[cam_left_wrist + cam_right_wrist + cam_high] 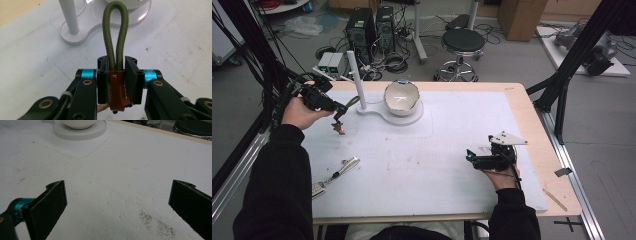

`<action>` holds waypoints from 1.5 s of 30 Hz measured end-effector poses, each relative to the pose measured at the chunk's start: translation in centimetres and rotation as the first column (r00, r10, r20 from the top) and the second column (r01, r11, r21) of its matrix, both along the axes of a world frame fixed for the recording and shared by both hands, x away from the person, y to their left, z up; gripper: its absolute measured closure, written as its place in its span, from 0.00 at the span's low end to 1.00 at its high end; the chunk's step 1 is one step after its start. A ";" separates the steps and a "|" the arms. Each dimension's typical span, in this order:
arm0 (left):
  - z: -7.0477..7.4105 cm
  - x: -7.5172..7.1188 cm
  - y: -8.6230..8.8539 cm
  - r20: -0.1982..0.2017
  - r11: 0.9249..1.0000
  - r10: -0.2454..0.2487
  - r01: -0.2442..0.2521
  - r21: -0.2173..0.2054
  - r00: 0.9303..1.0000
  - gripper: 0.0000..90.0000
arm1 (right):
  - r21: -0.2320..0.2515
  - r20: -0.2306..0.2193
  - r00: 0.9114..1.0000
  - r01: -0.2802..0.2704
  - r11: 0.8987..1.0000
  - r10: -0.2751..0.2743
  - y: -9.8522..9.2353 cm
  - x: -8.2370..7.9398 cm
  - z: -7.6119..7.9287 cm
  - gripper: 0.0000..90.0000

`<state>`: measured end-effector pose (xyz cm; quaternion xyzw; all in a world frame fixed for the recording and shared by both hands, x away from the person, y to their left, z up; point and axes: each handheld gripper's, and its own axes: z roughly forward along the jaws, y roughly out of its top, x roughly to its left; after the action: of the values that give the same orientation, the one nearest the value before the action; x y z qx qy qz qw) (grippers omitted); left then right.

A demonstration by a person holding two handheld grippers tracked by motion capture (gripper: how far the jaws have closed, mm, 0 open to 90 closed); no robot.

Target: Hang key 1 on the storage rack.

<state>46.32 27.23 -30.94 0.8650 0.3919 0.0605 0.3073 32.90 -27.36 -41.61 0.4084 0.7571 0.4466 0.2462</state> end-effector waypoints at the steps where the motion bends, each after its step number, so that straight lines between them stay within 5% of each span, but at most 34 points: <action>1: 0.0 0.0 0.0 0.000 1.000 0.000 0.000 0.000 1.000 0.82 | 0.000 0.000 1.000 0.000 1.000 0.000 0.0 0.0 0.0 0.01; 26: 5.3 1.3 3.2 0.050 0.995 0.075 -0.078 0.070 0.996 0.82 | -0.007 0.000 1.000 -0.003 1.000 0.003 0.0 -0.2 0.0 0.01; 34: 6.7 2.8 4.4 0.044 0.994 0.100 -0.101 0.036 0.994 0.82 | -0.011 -0.005 1.000 -0.002 1.000 0.002 0.0 -0.1 0.0 0.01; 45: 6.2 4.4 5.2 0.013 0.990 0.141 -0.141 0.005 0.990 0.82 | 0.000 -0.006 1.000 0.003 1.000 -0.003 -0.3 -0.3 0.1 0.01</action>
<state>50.74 32.40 -24.73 0.8356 0.4501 0.0890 0.3021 32.60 -27.63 -41.56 0.4109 0.7570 0.4451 0.2448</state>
